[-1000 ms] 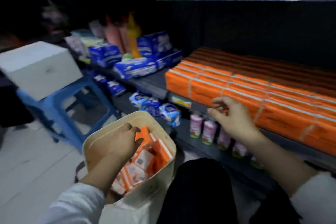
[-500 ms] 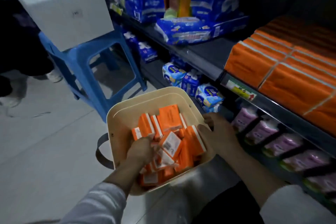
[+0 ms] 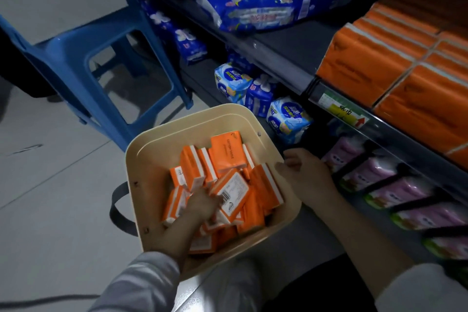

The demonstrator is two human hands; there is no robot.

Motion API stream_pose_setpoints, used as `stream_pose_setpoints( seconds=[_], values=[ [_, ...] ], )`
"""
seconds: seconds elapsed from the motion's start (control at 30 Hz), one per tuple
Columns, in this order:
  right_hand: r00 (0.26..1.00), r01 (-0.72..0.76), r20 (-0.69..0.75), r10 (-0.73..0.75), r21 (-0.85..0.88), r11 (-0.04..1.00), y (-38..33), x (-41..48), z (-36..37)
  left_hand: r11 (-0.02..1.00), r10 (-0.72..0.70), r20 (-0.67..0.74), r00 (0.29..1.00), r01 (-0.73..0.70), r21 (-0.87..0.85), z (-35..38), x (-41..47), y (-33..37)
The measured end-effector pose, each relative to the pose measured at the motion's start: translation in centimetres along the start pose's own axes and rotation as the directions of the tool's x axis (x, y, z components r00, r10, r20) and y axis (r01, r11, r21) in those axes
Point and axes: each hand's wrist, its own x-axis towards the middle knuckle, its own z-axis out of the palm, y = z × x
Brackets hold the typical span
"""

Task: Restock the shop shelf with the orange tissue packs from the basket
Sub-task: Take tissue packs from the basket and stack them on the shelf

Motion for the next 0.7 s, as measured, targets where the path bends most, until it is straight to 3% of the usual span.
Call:
stream_pose_setpoints(
  seconds=[0.07, 0.13, 0.27, 0.33, 0.47, 0.6, 0.7],
  values=[
    [1.0, -0.02, 0.019, 0.02, 0.004, 1.0, -0.2, -0.1, 0.0, 0.995, 0.077, -0.03, 0.997, -0.079, -0.06, -1.0, -0.3, 0.1],
    [0.998, -0.045, 0.052, 0.045, 0.0, 0.999, -0.4, -0.3, 0.0, 0.968, 0.246, -0.104, 0.964, -0.25, -0.03, -1.9, -1.0, -0.1],
    [0.981, -0.165, 0.122, 0.152, 0.103, 0.981, -0.8, -0.7, 0.5, 0.715, 0.69, -0.259, 0.676, -0.693, 0.093, -3.3, -3.6, 0.2],
    [0.958, -0.25, 0.19, 0.213, 0.198, 0.948, -1.0, -0.9, 0.6, 0.594, 0.791, -0.262, 0.552, -0.796, 0.117, -3.5, -5.1, 0.9],
    [0.901, -0.372, 0.376, 0.217, 0.41, 0.833, -1.6, -1.9, -0.3, 0.478, 0.863, -0.256, 0.435, -0.868, 0.136, -3.1, -7.4, 1.9],
    [0.892, -0.422, 0.386, 0.237, 0.521, 0.742, -1.4, -2.2, -1.0, 0.462, 0.875, -0.249, 0.415, -0.87, 0.172, -2.9, -8.2, 2.6],
    [0.956, -0.29, 0.207, 0.207, 0.571, 0.768, -1.4, -1.5, -1.8, 0.55, 0.834, -0.14, 0.533, -0.793, 0.261, -2.6, -7.9, 2.7]
  ],
)
